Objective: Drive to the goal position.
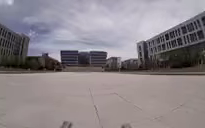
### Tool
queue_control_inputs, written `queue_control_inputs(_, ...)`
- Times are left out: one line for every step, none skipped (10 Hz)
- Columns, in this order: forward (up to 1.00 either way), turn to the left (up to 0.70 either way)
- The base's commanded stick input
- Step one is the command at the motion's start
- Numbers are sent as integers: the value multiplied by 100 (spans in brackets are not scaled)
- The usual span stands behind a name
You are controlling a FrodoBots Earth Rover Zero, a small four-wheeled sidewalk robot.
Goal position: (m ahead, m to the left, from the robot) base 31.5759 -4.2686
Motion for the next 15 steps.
queue_control_inputs(70, 35)
queue_control_inputs(70, 32)
queue_control_inputs(70, 21)
queue_control_inputs(70, 8)
queue_control_inputs(70, 0)
queue_control_inputs(70, 0)
queue_control_inputs(70, 0)
queue_control_inputs(70, 0)
queue_control_inputs(70, 0)
queue_control_inputs(70, 0)
queue_control_inputs(70, 0)
queue_control_inputs(70, 0)
queue_control_inputs(70, 0)
queue_control_inputs(70, 0)
queue_control_inputs(70, 0)
